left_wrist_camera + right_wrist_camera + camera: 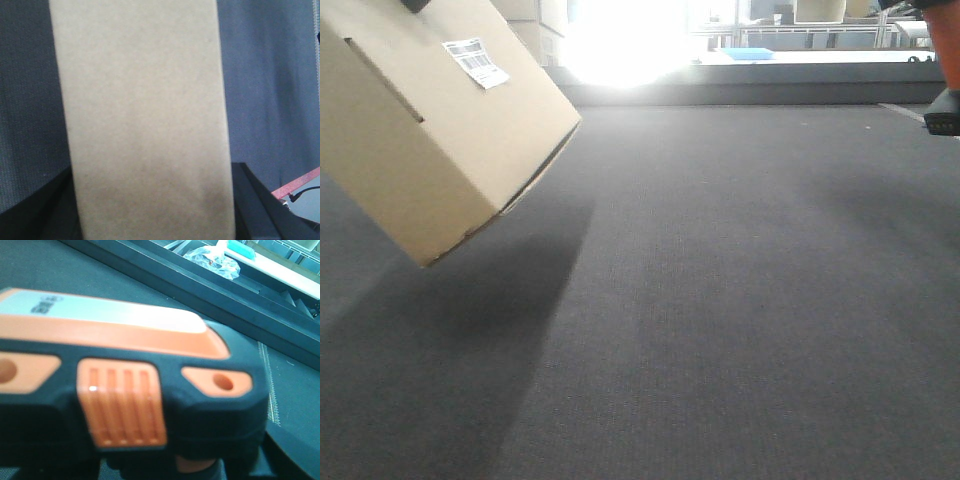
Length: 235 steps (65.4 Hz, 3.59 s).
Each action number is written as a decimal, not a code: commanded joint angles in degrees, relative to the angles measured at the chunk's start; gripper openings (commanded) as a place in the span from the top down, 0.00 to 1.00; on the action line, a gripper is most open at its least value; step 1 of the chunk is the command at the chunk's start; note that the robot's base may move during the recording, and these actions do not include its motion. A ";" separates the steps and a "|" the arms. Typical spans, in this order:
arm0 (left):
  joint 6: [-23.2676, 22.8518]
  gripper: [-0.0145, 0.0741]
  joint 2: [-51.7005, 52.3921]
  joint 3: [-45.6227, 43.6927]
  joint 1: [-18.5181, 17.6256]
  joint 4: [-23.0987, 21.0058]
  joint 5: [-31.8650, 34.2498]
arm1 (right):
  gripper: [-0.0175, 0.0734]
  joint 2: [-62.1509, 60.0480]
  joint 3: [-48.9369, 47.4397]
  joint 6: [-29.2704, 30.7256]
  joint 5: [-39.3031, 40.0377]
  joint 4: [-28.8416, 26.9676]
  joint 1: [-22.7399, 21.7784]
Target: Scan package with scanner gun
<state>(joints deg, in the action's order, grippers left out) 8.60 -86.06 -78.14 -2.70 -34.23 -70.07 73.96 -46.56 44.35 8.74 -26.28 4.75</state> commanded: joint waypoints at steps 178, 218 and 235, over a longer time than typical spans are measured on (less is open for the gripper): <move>-4.59 0.96 0.91 -12.46 -0.53 15.63 0.11 | 0.99 -3.58 6.76 -40.87 20.58 8.72 -1.68; -4.59 0.96 0.91 -12.46 -0.53 15.07 0.11 | 0.99 11.09 6.76 -40.87 30.27 2.35 -1.68; -4.59 0.96 0.91 -12.46 -0.53 15.07 0.11 | 0.99 14.21 8.23 -40.87 32.48 2.35 -1.68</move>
<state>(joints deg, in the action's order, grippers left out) 4.38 -86.06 -90.05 -3.04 -18.26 -70.41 88.18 -38.68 3.51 35.74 -23.92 3.49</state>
